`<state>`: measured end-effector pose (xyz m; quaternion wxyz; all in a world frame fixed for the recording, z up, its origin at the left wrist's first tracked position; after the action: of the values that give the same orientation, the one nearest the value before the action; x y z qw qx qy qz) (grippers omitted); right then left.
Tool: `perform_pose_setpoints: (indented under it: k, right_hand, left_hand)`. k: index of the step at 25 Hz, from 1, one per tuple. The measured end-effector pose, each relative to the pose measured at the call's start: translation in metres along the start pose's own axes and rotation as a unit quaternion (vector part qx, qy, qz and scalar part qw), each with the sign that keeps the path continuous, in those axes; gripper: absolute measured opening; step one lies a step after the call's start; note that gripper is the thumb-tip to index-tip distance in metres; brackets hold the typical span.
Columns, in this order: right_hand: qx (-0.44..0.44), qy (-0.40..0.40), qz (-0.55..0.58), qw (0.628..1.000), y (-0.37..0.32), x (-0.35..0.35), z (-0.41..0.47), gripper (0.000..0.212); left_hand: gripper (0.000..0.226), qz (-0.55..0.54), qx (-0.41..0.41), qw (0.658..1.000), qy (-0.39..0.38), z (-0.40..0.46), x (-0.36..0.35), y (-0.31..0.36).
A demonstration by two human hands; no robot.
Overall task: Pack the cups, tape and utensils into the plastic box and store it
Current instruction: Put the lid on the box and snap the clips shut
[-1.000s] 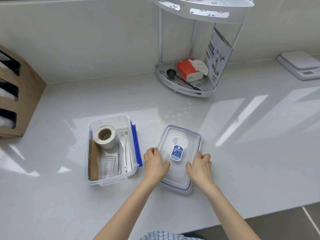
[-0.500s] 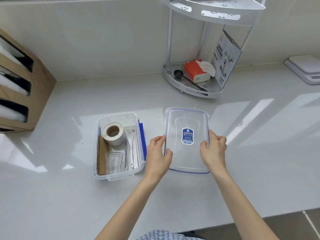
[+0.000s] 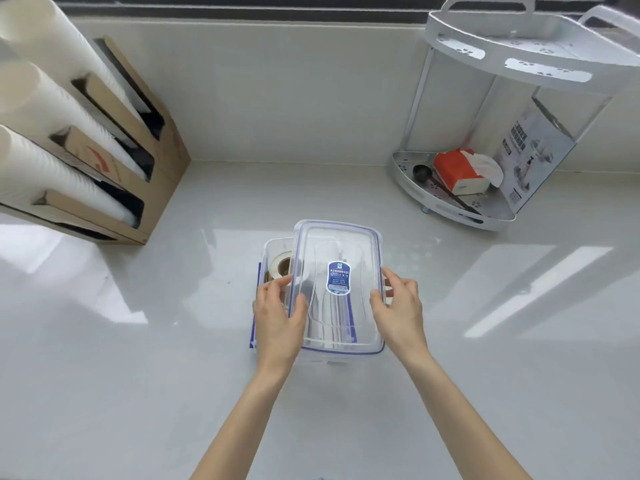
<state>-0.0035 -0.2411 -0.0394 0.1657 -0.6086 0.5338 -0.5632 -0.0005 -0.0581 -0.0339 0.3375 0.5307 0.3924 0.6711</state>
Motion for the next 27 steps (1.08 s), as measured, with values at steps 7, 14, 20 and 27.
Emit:
perform_pose_setpoints:
  k: [7,14,20,27]
  right_hand:
    - [0.022,-0.033,-0.015,0.999,-0.016,-0.045,-0.001,0.045]
    - [0.013,-0.007,-0.061,0.998,-0.012,-0.062,-0.001,0.045]
    - [-0.062,0.007,0.014,0.998,-0.001,-0.062,0.002,0.046]
    - [-0.215,-0.102,0.082,0.968,0.023,-0.065,0.002,0.068]
  left_hand:
    - [0.031,-0.013,0.059,0.998,-0.011,0.008,0.029,-0.044]
    - [0.032,-0.018,0.058,0.996,-0.062,0.014,0.03,-0.054]
    - [0.03,-0.04,0.053,0.993,-0.101,0.017,0.028,-0.057]
    - [0.039,-0.088,0.081,0.986,-0.115,0.018,0.025,-0.06]
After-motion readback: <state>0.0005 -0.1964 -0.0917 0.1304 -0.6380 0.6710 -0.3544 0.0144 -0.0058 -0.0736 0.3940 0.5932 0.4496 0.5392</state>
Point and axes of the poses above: each hand's wrist, its own z-axis towards the middle knuckle, its own x-axis out of the back of the hand, y = z × x, the point moved 6 cm from there along z, towards the middle knuckle, and after that the axes turned 10 degrees about -x, right-handed, at the moved point
